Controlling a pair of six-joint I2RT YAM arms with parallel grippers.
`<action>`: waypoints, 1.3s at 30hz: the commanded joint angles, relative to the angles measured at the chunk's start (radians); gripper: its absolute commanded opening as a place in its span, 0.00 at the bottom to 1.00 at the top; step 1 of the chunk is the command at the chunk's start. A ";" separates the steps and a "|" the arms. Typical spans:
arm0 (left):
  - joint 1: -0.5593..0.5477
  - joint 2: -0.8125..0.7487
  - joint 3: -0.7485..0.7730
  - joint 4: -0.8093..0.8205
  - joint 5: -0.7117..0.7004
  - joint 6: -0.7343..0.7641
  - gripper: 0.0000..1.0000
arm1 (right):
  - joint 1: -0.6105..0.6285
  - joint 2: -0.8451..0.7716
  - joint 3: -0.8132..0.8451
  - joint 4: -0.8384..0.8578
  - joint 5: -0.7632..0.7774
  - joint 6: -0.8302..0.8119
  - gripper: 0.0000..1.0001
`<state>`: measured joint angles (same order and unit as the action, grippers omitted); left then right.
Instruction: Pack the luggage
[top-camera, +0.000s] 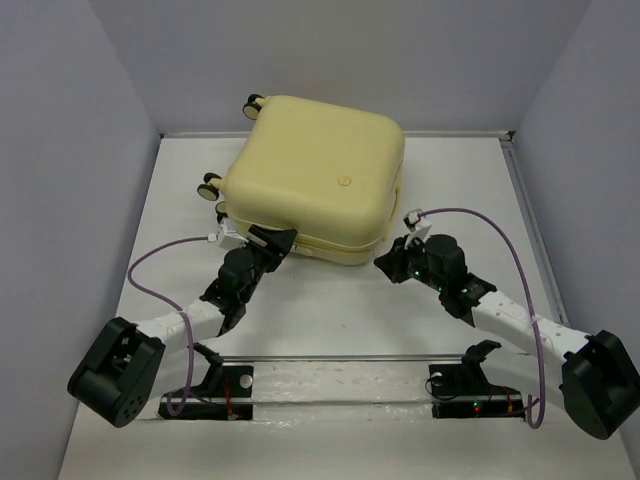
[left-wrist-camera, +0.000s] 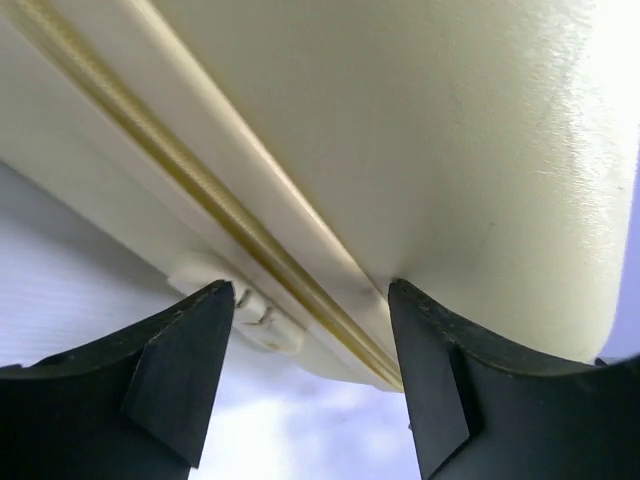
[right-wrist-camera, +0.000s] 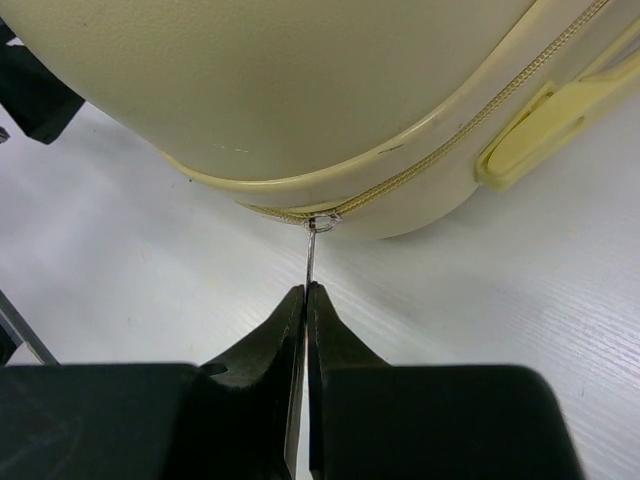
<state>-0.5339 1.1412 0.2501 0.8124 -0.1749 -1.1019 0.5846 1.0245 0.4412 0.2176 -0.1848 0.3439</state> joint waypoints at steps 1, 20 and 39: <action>0.022 -0.041 -0.055 -0.125 -0.093 0.045 0.72 | 0.026 -0.018 -0.013 0.000 -0.081 0.000 0.07; -0.026 -0.040 0.067 -0.226 0.061 0.307 0.75 | -0.086 0.003 0.068 -0.196 0.455 0.124 0.07; -0.021 -0.049 0.109 -0.363 0.022 0.364 0.77 | 0.001 -0.061 0.013 -0.211 0.380 0.077 0.07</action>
<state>-0.5591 1.1107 0.3214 0.4732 -0.1062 -0.7761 0.7479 1.1225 0.5423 0.0803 0.1364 0.3901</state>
